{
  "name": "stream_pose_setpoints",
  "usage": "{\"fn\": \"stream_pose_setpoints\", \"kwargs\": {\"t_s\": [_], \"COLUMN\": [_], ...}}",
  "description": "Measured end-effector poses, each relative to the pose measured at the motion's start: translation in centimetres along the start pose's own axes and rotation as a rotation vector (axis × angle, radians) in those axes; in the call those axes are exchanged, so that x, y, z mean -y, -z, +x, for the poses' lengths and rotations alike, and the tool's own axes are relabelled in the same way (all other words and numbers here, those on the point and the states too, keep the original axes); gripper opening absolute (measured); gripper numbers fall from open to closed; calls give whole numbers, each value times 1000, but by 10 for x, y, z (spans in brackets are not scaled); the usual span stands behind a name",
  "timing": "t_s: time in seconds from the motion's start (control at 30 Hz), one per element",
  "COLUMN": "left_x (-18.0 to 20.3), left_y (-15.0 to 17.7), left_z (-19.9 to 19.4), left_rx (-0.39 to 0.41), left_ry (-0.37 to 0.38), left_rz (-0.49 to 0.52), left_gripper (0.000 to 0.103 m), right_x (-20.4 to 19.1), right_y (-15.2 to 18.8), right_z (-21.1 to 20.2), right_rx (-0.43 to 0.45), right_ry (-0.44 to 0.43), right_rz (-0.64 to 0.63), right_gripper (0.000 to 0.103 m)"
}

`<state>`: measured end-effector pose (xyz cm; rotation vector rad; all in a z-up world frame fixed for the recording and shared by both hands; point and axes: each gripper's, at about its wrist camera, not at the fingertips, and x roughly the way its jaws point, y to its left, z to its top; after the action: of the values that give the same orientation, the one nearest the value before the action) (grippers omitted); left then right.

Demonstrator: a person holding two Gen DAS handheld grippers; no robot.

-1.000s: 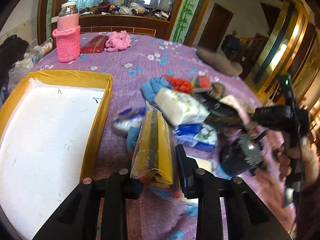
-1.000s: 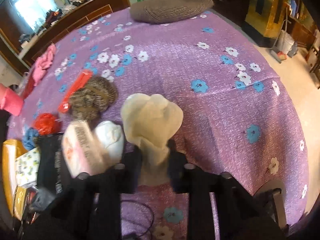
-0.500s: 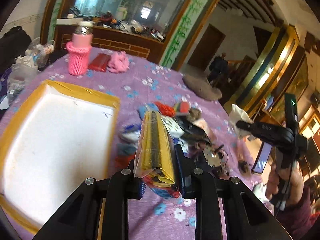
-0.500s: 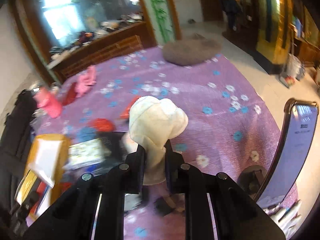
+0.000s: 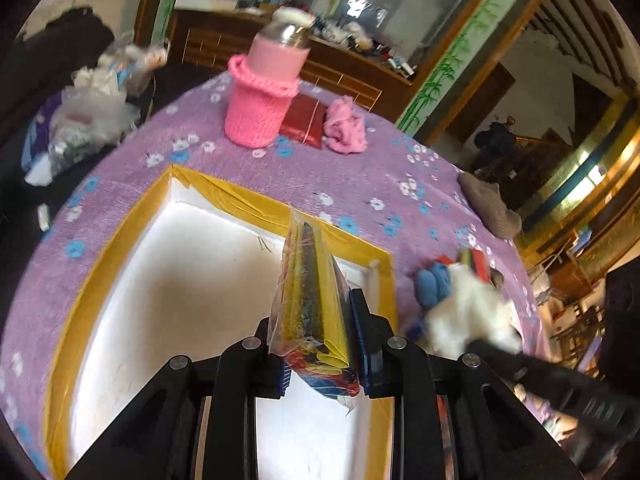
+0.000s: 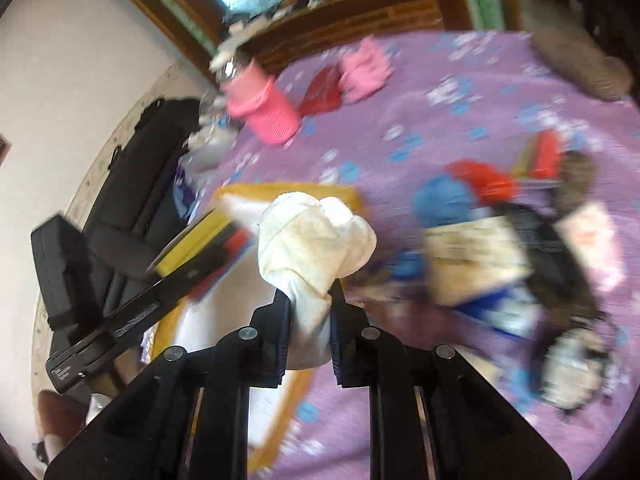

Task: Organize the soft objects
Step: 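Carry the sponge bag and white cloth into the yellow box and open both tools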

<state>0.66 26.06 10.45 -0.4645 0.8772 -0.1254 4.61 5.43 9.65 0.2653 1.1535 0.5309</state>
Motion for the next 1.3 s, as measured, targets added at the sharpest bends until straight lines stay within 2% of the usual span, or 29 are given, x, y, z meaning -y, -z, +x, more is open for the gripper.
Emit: {"fn": "stream_pose_setpoints", "kwargs": {"t_s": [0.13,0.23,0.27,0.33,0.43,0.57,0.67,0.83,1.0,1.07,1.17,1.23,1.3], "left_x": [-20,-32,-34,-39,-47,-58,-76,-83,-67,-51,-10,26,63], "left_y": [-14,-20,-20,-17,-10,12,30,53,50,48,49,54,62], "left_z": [30,52,56,55,43,18,2,-12,-21,-35,-54,-57,-48], "left_rx": [-19,-13,-6,16,59,117,151,159,173,207,238,218,171], "left_ry": [24,13,8,-4,-50,-133,-217,-338,-293,-237,-199,-160,-110], "left_rz": [-48,-91,-104,-119,-140,-183,-260,-301,-308,-289,-178,-90,-13], "left_gripper": [26,48,58,64,70,73,73,73,73,73,83,87,91], "right_x": [-12,-12,-12,-14,-16,-15,-12,5,43,58,81,94,108], "right_y": [-14,-18,-19,-20,-20,-19,-12,7,29,36,47,54,62], "right_z": [52,75,80,86,78,53,29,-12,-64,-81,-105,-116,-124], "right_rx": [-48,-73,-76,-80,-36,29,71,126,191,210,243,264,284], "right_ry": [31,57,73,109,119,125,120,119,146,153,163,181,199], "right_rz": [2,11,14,11,-22,-48,-56,-55,-19,7,43,56,70], "right_gripper": [15,17,19,29,39,40,40,40,39,39,39,46,48]}}
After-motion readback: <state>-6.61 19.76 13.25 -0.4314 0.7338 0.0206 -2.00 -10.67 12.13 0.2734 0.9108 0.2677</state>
